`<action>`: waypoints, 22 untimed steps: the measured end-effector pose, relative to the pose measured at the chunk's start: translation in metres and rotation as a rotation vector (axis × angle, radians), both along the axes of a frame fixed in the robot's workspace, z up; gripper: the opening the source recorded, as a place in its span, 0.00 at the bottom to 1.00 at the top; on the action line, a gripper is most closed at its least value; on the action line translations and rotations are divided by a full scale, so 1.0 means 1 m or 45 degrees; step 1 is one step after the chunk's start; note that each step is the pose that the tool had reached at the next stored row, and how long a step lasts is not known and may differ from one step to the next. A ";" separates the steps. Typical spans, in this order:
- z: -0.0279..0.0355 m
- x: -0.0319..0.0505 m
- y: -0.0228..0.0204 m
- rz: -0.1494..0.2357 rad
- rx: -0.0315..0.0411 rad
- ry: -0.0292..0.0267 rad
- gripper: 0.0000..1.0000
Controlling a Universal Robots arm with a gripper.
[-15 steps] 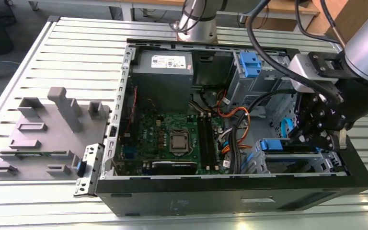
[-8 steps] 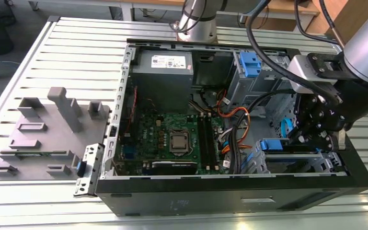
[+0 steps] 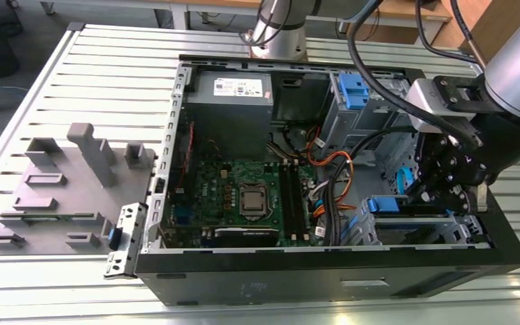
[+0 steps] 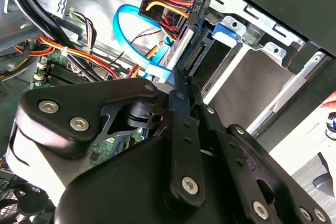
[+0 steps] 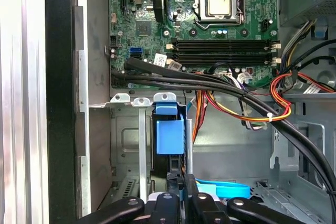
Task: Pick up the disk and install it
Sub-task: 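Insert the first disk wire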
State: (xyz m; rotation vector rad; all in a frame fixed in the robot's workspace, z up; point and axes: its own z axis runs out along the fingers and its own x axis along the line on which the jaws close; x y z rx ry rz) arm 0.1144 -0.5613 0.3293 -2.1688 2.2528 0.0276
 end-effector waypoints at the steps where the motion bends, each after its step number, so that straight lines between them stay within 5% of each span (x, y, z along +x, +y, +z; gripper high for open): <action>1: 0.0000 0.0000 0.0000 0.000 -0.0001 0.0000 0.16; 12: 0.0001 0.0000 0.0000 0.000 -0.0006 0.0000 0.24; 22: 0.0174 0.0000 0.0000 0.000 -0.0004 0.0000 0.24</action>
